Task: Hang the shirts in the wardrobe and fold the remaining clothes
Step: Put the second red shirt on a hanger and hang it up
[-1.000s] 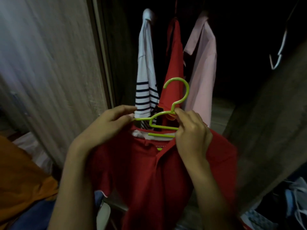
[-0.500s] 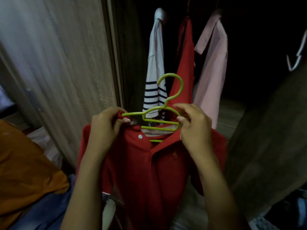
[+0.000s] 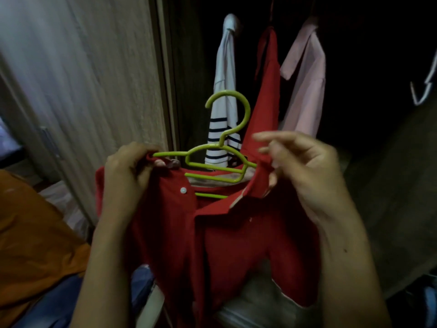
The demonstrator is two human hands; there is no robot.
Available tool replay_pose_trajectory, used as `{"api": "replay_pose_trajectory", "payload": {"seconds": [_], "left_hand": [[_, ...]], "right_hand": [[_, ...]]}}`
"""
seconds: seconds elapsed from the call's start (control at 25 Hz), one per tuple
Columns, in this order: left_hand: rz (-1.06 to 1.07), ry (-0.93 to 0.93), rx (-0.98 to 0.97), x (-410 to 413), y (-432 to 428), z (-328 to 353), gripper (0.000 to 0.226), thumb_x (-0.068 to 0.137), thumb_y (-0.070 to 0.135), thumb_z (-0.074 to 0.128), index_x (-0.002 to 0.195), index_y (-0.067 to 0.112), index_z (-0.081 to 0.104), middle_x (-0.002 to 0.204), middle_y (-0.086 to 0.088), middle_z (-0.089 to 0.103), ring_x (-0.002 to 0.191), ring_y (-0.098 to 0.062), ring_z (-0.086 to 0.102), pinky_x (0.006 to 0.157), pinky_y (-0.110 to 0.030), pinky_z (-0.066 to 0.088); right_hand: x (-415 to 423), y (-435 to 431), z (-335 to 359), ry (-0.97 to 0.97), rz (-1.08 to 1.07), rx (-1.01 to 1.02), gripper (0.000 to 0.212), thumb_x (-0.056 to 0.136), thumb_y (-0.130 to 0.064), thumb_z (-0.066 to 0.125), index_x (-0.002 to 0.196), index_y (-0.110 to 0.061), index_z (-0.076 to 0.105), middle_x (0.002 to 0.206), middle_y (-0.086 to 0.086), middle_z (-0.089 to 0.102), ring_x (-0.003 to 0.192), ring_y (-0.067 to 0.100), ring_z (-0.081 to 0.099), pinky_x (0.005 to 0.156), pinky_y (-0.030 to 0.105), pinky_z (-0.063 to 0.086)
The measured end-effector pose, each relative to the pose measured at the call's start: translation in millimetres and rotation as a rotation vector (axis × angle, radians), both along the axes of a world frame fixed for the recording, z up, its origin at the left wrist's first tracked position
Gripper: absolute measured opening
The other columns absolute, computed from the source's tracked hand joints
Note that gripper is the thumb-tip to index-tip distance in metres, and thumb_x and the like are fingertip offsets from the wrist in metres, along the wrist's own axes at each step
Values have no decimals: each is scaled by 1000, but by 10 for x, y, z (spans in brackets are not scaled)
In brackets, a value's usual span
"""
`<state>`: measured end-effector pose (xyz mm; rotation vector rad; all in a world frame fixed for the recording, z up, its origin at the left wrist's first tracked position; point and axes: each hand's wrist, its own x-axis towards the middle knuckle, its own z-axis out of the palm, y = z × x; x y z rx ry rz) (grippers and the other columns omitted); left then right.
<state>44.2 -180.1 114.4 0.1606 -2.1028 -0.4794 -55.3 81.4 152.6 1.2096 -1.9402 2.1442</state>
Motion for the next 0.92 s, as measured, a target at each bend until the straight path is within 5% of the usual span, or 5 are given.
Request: {"api": "replay_pose_trajectory", "payload": {"seconds": [0.2,0.44,0.6,0.76,0.92], "left_hand": [[-36,70,69,21,9,-48,24,74,10,54,95,7,66,88,4,58,86,-8,53,76,-22,41],[-138,-27,211,70,-109,-54,11,80,27,58,83,37,62,82,34,63,78,12,56,73,-7,41],[-149,-94,573,39,-101,32,43,94,50,38,78,23,68,72,13,71,70,3,61,68,-13,46],[-23,-710,556,-83,-212,80,41,91,44,50,81,9,66,63,-6,65,50,-13,54,53,-26,43],[-49,-944,421,-74,-348,81,38,83,34,50,89,1,68,90,-26,68,74,-32,63,75,-43,51]], "right_hand": [[-282,72,-168,184,-177,573,20,86,-33,64,105,-41,62,109,-18,67,107,0,60,94,20,44],[-249,-83,-347,307,-447,661,35,76,-60,44,101,-42,61,88,-11,72,89,17,66,78,41,52],[-216,-113,-461,345,-571,585,26,80,-48,46,102,-45,61,89,-9,73,88,21,67,73,36,51],[-153,-235,-484,488,-637,542,25,81,-19,62,99,-34,71,97,-10,73,90,19,67,72,31,46],[-153,-232,-531,536,-667,520,29,74,-10,62,95,-27,73,93,-5,74,84,24,69,73,42,53]]}}
